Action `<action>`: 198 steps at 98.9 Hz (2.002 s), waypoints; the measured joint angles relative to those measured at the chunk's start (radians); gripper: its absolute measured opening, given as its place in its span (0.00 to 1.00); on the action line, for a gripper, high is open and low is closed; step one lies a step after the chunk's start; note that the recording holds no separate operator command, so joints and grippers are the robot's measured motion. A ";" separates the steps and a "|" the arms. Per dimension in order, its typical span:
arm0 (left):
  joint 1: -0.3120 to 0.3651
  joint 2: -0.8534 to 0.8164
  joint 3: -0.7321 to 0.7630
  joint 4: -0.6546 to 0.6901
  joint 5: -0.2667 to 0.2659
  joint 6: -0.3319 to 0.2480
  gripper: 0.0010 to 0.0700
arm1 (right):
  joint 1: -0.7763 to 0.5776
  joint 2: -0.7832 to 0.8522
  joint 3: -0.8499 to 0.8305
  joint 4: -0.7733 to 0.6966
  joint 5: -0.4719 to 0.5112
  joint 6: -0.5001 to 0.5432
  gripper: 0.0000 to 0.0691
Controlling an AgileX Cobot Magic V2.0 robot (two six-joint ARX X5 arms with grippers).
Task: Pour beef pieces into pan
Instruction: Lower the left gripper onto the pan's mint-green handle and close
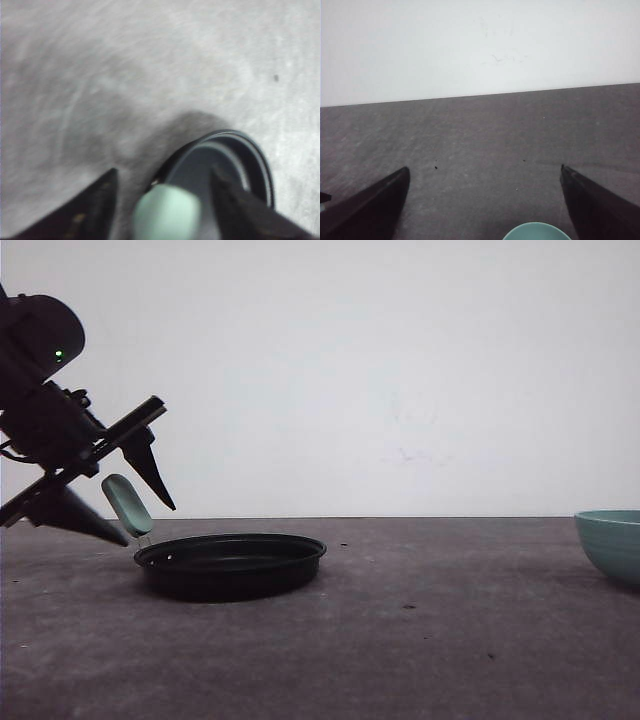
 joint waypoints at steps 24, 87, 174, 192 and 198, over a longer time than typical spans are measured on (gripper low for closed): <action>-0.026 0.000 0.000 -0.007 -0.034 0.006 0.27 | 0.001 0.000 0.000 -0.046 0.000 0.000 0.87; -0.036 0.000 0.000 -0.121 -0.056 0.149 0.18 | 0.004 0.000 0.000 -0.047 0.000 0.000 0.87; -0.037 0.000 0.000 -0.051 -0.097 0.157 0.08 | 0.003 0.000 0.000 -0.049 0.000 -0.023 0.87; -0.037 0.000 0.000 -0.061 -0.086 0.156 0.08 | 0.004 0.000 0.000 -0.050 0.023 -0.028 0.87; -0.037 0.000 0.000 -0.064 -0.085 0.156 0.08 | 0.004 0.000 0.000 -0.050 0.025 -0.034 0.87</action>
